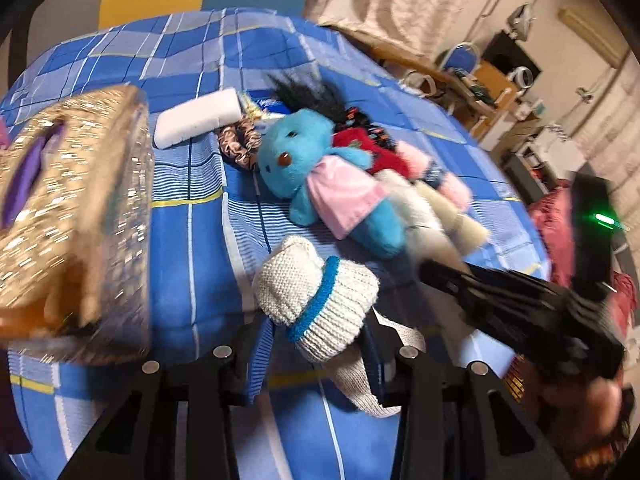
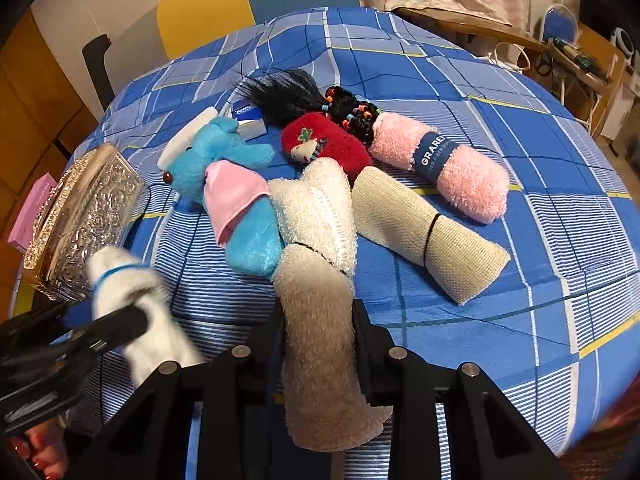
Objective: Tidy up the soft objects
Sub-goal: 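Grasp the white knit sock with the left tool while the right tool grasps the cream fuzzy sock, then carry both socks into the gold tray and open both tools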
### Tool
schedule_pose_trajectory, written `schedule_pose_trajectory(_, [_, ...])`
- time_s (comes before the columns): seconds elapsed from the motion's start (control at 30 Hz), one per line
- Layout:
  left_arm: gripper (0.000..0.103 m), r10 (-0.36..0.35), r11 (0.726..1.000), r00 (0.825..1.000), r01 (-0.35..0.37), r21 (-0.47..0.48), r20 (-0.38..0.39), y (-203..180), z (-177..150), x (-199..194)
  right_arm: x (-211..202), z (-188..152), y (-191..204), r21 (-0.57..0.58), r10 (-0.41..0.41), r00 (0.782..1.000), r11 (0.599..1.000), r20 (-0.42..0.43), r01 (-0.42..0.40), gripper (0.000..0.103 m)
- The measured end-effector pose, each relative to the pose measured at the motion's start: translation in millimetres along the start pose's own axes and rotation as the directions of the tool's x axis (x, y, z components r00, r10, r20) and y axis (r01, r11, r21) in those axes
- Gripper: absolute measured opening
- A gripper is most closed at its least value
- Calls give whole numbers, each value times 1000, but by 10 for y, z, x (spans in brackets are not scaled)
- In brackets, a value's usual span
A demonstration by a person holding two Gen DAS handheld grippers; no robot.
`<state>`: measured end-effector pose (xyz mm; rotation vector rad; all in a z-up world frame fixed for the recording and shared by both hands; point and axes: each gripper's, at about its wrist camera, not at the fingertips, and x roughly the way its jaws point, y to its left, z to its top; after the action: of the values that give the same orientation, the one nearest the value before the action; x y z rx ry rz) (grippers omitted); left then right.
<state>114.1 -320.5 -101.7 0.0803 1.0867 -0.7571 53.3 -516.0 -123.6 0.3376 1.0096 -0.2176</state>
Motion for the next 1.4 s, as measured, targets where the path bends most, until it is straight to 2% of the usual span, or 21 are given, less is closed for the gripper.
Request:
schedule_pose_trajectory(0.13, [40, -48, 998, 998, 47, 46, 37, 37, -178, -383, -24, -8, 7, 13, -4, 1000, 1000, 21, 3, 30])
schedule_pose_trajectory(0.27, [40, -60, 996, 996, 55, 69, 73, 228, -287, -715, -24, -35, 0, 44, 15, 1000, 999, 24, -16, 29])
schedule_pose_trajectory(0.43, [40, -64, 998, 992, 65, -5, 108, 737, -381, -1150, -148, -89, -18, 108, 27, 997, 994, 76, -36, 28])
schedule_pose_trajectory(0.6, [41, -41, 997, 990, 49, -52, 134, 1223, -351, -1506, -313, -192, -21, 196, 37, 995, 979, 98, -56, 27])
schedule_pose_trajectory(0.73, [41, 23, 997, 988, -10, -83, 154, 1636, -341, -1713, -525, -255, 123, 201, 54, 990, 976, 132, -80, 27])
schedule_pose_trajectory(0.83, [41, 84, 991, 986, -67, -118, 145, 1994, -351, -1822, -726, -261, 333, 182, 96, 981, 975, 171, -128, 27])
schedule_pose_trajectory(0.93, [41, 143, 978, 986, -126, -168, 89, 2405, -324, -1837, -921, -222, 642, 128, 118, 971, 981, 207, -147, 27])
schedule_pose_trajectory(1.17, [42, 212, 955, 977, -205, -215, 11, 3228, -158, -1763, -1323, -94, 1547, -20, 238, 934, 970, 267, -242, 27])
schedule_pose_trajectory(1.23, [42, 235, 949, 972, -231, -213, -10, 3485, -104, -1719, -1417, -85, 1856, -77, 288, 920, 958, 266, -278, 27])
schedule_pose_trajectory(1.4, [42, 274, 929, 959, -283, -239, -72, 4003, -13, -1565, -1452, -102, 2624, -191, 408, 892, 908, 196, -373, 27])
